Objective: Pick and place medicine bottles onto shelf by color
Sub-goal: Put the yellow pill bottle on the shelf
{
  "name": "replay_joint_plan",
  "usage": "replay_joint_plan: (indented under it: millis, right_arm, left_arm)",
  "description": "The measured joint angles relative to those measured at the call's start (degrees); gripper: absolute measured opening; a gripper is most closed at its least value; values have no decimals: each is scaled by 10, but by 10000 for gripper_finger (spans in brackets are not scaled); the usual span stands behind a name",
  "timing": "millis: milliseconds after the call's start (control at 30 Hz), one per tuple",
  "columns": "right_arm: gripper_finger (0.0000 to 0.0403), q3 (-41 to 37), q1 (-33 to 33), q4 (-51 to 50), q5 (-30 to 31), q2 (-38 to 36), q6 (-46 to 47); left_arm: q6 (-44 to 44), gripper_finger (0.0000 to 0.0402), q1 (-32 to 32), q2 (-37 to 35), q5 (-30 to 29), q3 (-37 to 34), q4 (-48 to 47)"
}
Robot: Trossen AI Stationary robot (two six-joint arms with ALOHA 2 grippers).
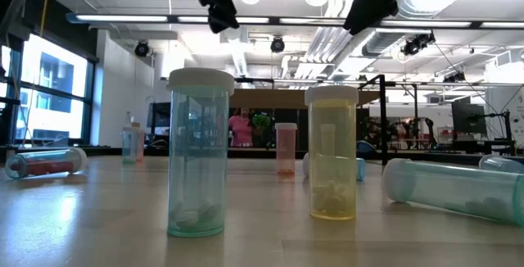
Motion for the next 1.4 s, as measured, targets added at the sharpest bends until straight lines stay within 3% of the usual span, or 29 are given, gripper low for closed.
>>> replay_joint_plan:
  millis: [367, 600, 833, 1100, 1300, 1400]
  right_arm:
    - [181, -168, 52, 154, -19, -9, -14]
    - [181, -218, 90, 216, -82, -9, -15]
    - [181, -255, 127, 284, -110, -9, -52]
    - [181, -310, 158, 389, -111, -8, -95]
    - [181, -331, 165, 416, -123, -8, -38]
    - [181, -333, 165, 417, -123, -3, -12]
  left_arm:
    - [-81, 158, -56, -130, -14, -230, 216]
    - [-122, 158, -99, -181, -69, -336, 353]
    - [-158, 158, -137, -210, -68, -439, 460]
    - [-206, 158, -170, -225, -75, -509, 546]
    - [-226, 158, -221, -226, -189, -523, 549]
    - [-226, 158, -243, -226, -219, -524, 541]
